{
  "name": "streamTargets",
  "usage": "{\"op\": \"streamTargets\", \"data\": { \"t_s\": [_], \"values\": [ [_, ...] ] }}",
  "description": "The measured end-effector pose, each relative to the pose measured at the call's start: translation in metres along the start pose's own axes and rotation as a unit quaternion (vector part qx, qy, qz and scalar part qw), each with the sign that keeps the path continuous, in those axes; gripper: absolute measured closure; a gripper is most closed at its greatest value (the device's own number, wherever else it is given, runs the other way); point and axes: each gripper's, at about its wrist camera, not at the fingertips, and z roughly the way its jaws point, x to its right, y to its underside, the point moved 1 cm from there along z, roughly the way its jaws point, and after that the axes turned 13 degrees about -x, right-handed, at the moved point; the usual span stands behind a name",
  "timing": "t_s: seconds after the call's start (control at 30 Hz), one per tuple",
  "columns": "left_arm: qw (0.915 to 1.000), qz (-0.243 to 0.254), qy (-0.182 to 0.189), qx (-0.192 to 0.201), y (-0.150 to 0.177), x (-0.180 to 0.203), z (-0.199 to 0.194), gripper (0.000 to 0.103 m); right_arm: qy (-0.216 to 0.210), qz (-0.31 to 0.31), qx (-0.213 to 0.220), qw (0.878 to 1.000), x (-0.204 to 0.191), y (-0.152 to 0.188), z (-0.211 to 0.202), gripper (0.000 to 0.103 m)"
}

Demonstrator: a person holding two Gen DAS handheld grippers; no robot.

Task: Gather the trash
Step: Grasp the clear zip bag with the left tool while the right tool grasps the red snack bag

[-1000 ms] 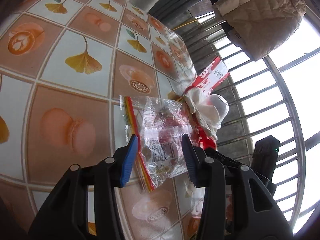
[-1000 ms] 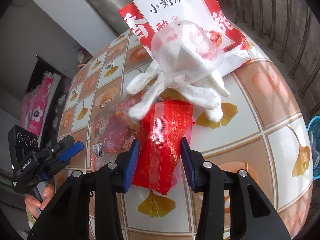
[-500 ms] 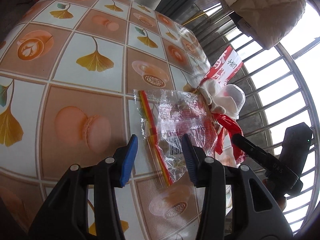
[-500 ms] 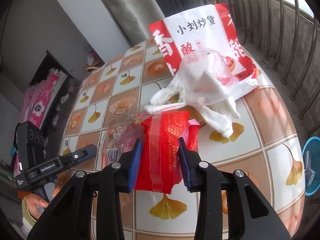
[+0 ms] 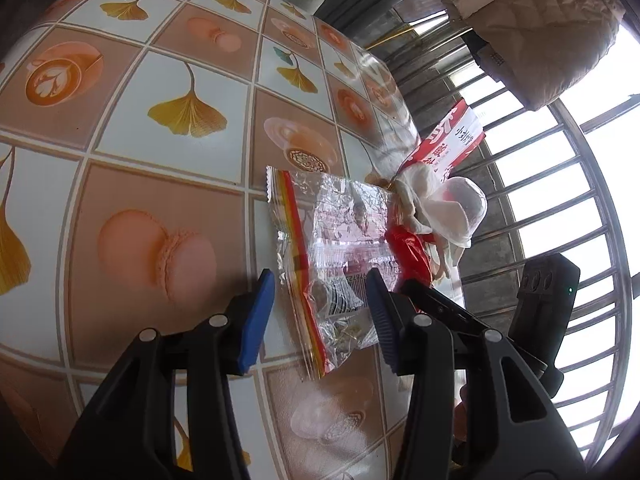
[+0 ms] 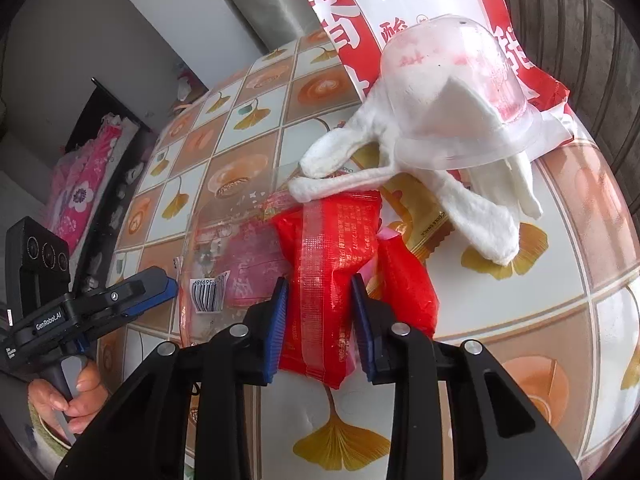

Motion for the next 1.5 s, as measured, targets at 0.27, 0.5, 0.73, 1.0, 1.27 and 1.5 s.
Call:
{"op": "streamTargets", "data": {
  "t_s": [0.27,0.5,0.73,1.0,1.27,1.5],
  "values": [
    [0.9999,-0.004,0.014,0.004,-0.014,0.006,0.009,0.047,-0.009,-0.003,0.003,1.0,0.004,0.001,-0.001,0.073],
    [0.9935,-0.025,0.109,0.02,-0.011,-0.006,-0.002,0.044,-0.021,-0.001,0.005,1.0,0.009,0.002,-0.004,0.073],
    [0.9584,-0.083,0.273,0.008,-0.007,-0.025,-0.001,0.045,-0.024,0.001,0.006,1.0,0.011,0.003,-0.006,0.073],
    [0.976,-0.052,0.211,-0.006,0.002,-0.004,0.012,0.068,-0.026,0.003,0.006,1.0,0.012,0.004,-0.006,0.073],
    [0.9979,0.039,0.051,0.008,0.005,0.025,0.009,0.096,-0.029,0.008,0.005,1.0,0.012,0.004,-0.008,0.074],
    [0.9958,0.068,0.057,0.021,0.008,0.032,-0.014,0.099,-0.029,0.002,0.014,0.999,0.006,0.012,-0.023,0.075]
  ]
}}
